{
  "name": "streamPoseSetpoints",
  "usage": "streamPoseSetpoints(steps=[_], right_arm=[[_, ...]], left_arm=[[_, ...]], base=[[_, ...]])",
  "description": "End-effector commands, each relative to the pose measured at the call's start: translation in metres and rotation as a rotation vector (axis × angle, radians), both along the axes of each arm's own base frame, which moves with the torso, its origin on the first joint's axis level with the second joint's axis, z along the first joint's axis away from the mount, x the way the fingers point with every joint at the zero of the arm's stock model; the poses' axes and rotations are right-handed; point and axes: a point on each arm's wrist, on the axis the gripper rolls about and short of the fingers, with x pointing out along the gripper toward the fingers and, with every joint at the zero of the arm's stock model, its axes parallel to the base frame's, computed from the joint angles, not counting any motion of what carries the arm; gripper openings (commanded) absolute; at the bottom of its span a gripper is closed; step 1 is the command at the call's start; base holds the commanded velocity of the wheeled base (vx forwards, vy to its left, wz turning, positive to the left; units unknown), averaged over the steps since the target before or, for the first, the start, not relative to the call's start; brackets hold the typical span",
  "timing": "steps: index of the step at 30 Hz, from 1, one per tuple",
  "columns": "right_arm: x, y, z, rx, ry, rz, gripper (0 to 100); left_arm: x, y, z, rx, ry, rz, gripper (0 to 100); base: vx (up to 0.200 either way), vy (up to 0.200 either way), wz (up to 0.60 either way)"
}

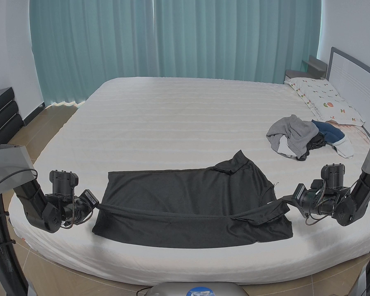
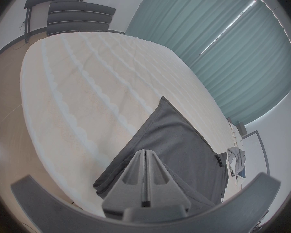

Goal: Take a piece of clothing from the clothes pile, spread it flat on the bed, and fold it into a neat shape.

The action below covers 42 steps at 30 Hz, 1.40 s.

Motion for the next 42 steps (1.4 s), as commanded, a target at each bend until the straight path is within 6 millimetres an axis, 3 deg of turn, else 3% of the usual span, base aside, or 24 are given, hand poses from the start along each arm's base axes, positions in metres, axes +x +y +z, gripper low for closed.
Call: streamPoseSetpoints(steps=[1,15,16,25,27,29,32,42], right_arm=[[0.023,0.0,-0.026,0.003,0.036,-0.01,0],[0.042,0.007,-0.045,0.01,0.048,-0.009,0],[0.042,0.007,-0.044,0.01,0.045,-0.01,100],[0.033,0.005,-0.023,0.018,0.015,-0.034,100],[0.015,0.014,-0.011,0.064,0.038,-0.04,100],[0.009,0.018,-0.01,0.075,0.052,-0.037,100],[-0.007,0.036,-0.014,0.107,0.115,-0.011,100],[-0.005,0.068,-0.046,0.014,0.123,-0.063,100]], left_arm=[[0.015,-0.001,-0.019,-0.021,0.023,0.021,0],[0.025,-0.002,-0.028,-0.015,0.027,0.031,0],[0.025,-0.002,-0.028,-0.015,0.027,0.031,0],[0.024,-0.002,-0.029,-0.015,0.029,0.03,0],[0.024,-0.002,-0.029,-0.015,0.03,0.03,0],[0.024,-0.002,-0.029,-0.015,0.029,0.03,0],[0.024,-0.002,-0.029,-0.015,0.029,0.03,0],[0.024,-0.002,-0.029,-0.015,0.03,0.03,0]], base=[[0.0,0.0,0.0],[0.0,0.0,0.0],[0.0,0.0,0.0],[0.0,0.0,0.0],[0.0,0.0,0.0],[0.0,0.0,0.0],[0.0,0.0,0.0],[0.0,0.0,0.0]])
